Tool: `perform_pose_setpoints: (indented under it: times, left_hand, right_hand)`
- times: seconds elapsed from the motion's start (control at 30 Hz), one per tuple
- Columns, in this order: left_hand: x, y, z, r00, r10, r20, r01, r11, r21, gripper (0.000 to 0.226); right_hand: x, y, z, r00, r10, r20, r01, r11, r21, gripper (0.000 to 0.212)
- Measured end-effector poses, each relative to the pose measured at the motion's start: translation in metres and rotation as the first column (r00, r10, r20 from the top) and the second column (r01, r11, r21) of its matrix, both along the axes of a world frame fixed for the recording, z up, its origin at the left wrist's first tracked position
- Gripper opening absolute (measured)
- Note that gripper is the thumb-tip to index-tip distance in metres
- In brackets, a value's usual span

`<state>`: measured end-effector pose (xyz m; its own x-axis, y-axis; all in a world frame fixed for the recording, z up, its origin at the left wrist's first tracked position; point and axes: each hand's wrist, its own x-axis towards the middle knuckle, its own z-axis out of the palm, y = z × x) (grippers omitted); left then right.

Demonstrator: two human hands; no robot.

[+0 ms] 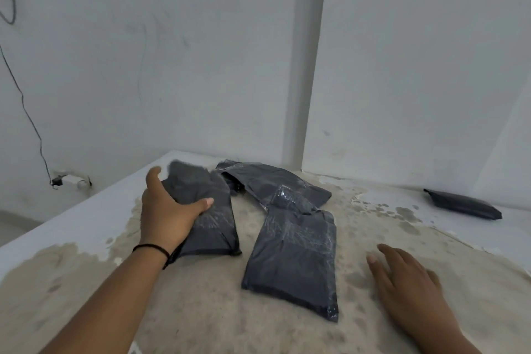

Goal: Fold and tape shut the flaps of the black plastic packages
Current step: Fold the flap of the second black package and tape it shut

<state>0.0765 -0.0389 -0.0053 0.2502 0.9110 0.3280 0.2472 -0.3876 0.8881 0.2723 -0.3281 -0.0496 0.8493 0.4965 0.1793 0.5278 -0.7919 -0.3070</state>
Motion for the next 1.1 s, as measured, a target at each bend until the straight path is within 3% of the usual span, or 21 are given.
perform_pose_setpoints:
  times: [0.13,0.2,0.3,0.33,0.4,0.47,0.57,0.63,0.7,0.77,0.87,0.97,1.03,1.1]
  left_hand:
    - [0.004,-0.021,0.022,0.966,-0.03,0.257,-0.014,0.986,0.168,0.108]
    - [0.011,-0.041,0.032,0.919,-0.143,0.368,0.083,0.981,0.173,0.111]
    - [0.03,-0.072,0.034,0.838,-0.334,0.432,0.299,0.943,0.148,0.117]
    - [0.037,-0.082,0.032,0.815,-0.384,0.435,0.367,0.922,0.127,0.119]
    - [0.051,-0.1,0.025,0.783,-0.452,0.427,0.468,0.881,0.073,0.122]
    - [0.062,-0.115,0.015,0.77,-0.484,0.415,0.518,0.855,0.034,0.124]
    - [0.07,-0.13,0.003,0.74,-0.507,0.442,0.594,0.801,-0.076,0.124]
    - [0.071,-0.133,0.003,0.678,-0.475,0.562,0.68,0.696,-0.232,0.112]
    - [0.072,-0.128,0.004,0.598,-0.392,0.699,0.758,0.56,-0.334,0.091]
    - [0.071,-0.117,0.004,0.573,-0.366,0.734,0.775,0.534,-0.338,0.076]
    - [0.07,-0.109,0.003,0.582,-0.367,0.725,0.745,0.598,-0.295,0.065]
    - [0.072,-0.113,0.001,0.605,-0.36,0.71,0.707,0.654,-0.271,0.053]
    - [0.071,-0.12,-0.003,0.707,-0.375,0.599,0.572,0.802,-0.174,0.044]
    - [0.066,-0.132,-0.006,0.763,-0.438,0.475,0.504,0.864,-0.014,0.038]
  right_hand:
    - [-0.001,0.001,-0.001,1.0,-0.017,-0.003,0.017,0.997,0.08,0.049]
    - [-0.002,0.001,0.002,1.0,-0.003,0.019,-0.002,0.966,0.259,0.042]
    - [-0.012,-0.003,0.016,0.998,0.063,0.019,-0.063,0.806,0.589,0.021]
    - [-0.016,-0.004,0.021,0.991,0.127,-0.05,-0.06,0.736,0.674,0.025]
    - [-0.023,-0.004,0.03,0.901,0.354,-0.252,-0.022,0.616,0.788,0.059]
    - [-0.027,-0.001,0.03,0.737,0.549,-0.395,0.028,0.558,0.829,0.086]
    - [-0.033,0.004,0.034,0.58,0.677,-0.453,0.066,0.515,0.855,0.056]
    - [-0.033,0.003,0.034,0.554,0.685,-0.473,0.11,0.503,0.857,0.04]
    - [-0.028,-0.001,0.033,0.532,0.687,-0.494,0.163,0.49,0.857,0.038]
    - [-0.026,-0.005,0.035,0.546,0.669,-0.503,0.176,0.496,0.85,0.044]
    - [-0.025,-0.008,0.037,0.574,0.641,-0.509,0.165,0.518,0.839,0.058]
    - [-0.029,-0.01,0.042,0.617,0.625,-0.477,0.167,0.489,0.856,0.041]
    - [-0.034,-0.009,0.045,0.708,0.589,-0.389,0.16,0.403,0.901,0.019]
    - [-0.041,-0.007,0.046,0.869,0.436,-0.234,0.067,0.365,0.929,0.018]
